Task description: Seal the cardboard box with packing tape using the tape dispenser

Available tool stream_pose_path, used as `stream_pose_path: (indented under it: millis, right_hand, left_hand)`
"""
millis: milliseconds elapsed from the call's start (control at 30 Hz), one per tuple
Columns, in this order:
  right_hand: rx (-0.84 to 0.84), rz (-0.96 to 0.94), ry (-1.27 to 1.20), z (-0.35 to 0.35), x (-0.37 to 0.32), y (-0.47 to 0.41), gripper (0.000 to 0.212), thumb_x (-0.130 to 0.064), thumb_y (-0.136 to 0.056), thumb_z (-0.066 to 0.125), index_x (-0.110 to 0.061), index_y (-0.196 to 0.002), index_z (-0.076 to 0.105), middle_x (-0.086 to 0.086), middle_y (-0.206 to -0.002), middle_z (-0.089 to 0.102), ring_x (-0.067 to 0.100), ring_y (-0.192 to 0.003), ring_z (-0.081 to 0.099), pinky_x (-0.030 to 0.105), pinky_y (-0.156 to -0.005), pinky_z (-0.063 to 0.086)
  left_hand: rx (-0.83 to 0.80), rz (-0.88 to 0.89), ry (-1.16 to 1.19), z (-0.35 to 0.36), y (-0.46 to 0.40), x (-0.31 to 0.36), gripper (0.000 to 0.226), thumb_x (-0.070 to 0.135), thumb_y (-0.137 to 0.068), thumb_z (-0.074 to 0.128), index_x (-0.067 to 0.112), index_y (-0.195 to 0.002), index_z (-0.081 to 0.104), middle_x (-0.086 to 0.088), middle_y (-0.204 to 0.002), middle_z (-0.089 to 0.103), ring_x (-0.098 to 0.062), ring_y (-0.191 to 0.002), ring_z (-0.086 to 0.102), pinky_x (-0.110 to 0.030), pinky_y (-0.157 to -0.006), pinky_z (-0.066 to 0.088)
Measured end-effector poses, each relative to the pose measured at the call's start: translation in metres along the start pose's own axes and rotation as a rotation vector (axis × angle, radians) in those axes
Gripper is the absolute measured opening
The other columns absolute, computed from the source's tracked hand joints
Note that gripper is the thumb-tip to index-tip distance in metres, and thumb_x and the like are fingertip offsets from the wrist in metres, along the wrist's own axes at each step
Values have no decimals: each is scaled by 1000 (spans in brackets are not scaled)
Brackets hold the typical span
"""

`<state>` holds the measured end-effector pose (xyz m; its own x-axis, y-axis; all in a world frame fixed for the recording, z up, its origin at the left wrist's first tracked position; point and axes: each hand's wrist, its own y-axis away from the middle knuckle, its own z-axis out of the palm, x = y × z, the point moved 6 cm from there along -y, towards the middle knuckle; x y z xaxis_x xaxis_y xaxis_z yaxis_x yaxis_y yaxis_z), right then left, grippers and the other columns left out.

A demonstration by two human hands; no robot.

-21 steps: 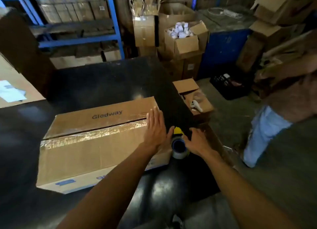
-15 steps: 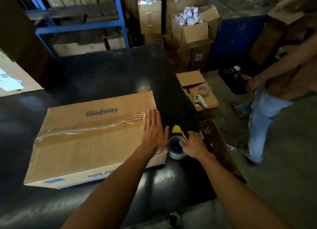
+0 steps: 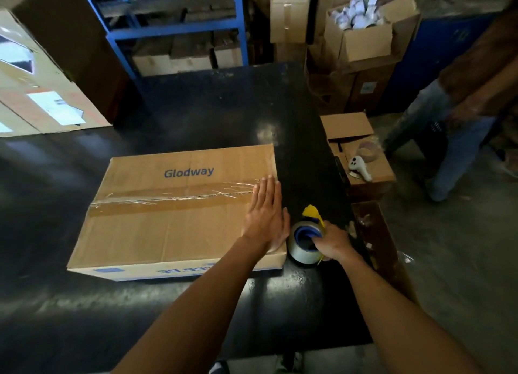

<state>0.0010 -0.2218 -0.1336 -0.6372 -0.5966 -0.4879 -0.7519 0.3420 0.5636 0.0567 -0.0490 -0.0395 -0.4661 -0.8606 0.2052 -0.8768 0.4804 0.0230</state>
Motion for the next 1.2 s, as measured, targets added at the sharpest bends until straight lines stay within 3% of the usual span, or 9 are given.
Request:
stream_pose_path:
  millis: [167,400,533,633,700,767,900,1033,1200]
  right_hand:
    - [-49,92,-455,-24,-10,20,18,-20,-95,56,-23,-113,58,7,-113,59,25,-95,59,40,-61,60]
    - [46,5,-607,-77,-57,51,32,-16,-76,59,-30,-104,65,7,-106,64,26,-99,59,46,-86,50]
    - [75,-145,-542,-92,-106,71,33,-15,-71,63,-33,-99,68,4,-106,68,20,-98,62,39,-87,48]
    - [85,-288,-462,-89,-150,91,44,-18,-72,67,-41,-108,64,-5,-108,67,14,-100,61,36,-90,49]
    - [97,-393,-383,-82,-179,102,50,-20,-70,69,-45,-113,63,-9,-108,66,10,-99,61,34,-88,50]
    - [113,-493,-325,-72,-207,112,56,-22,-67,70,-47,-116,63,-11,-105,68,8,-94,64,33,-85,52]
    - [262,-727,-124,-54,-259,132,61,-27,-72,70,-48,-128,57,-9,-101,63,7,-88,62,27,-78,51]
    - [401,-910,49,-35,-296,142,55,-34,-75,69,-38,-129,58,-4,-93,52,14,-80,58,27,-67,47]
    - [400,-999,270,-5,-318,143,60,-44,-75,61,-42,-134,51,-2,-94,48,19,-78,56,30,-63,45]
  left_hand:
    - [-38,19,-3,1,0,-1,75,41,-94,4,-2,-156,7,-22,-164,1,-34,-153,-4,-44,-125,-3]
    - [-268,32,297,-30,-3,-10,61,40,-108,17,2,-156,11,-17,-166,1,-27,-153,-5,-35,-122,-5]
    - [-303,-146,812,-66,-10,-36,60,47,-106,25,5,-132,59,-19,-141,55,-29,-128,51,-38,-109,35]
    - [-280,-365,1283,-92,-13,-61,73,50,-106,20,-4,-116,69,-23,-117,69,-28,-102,67,-36,-95,52]
    - [-256,-479,1451,-108,-11,-80,74,52,-106,19,-4,-106,68,-23,-102,73,-29,-87,70,-35,-82,56]
    - [-271,-561,1530,-119,-4,-105,72,57,-104,23,0,-100,66,-21,-95,72,-34,-89,70,-45,-86,57]
    - [-300,-656,1727,-132,6,-158,76,58,-102,30,-10,-123,57,-31,-111,66,-45,-103,66,-56,-90,54]
    - [-296,-616,1947,-151,16,-192,78,59,-101,30,-11,-121,57,-30,-107,69,-42,-99,64,-53,-85,50]
    - [-260,-634,1995,-153,38,-224,71,56,-99,41,-6,-130,53,-28,-129,62,-41,-119,60,-54,-94,51]
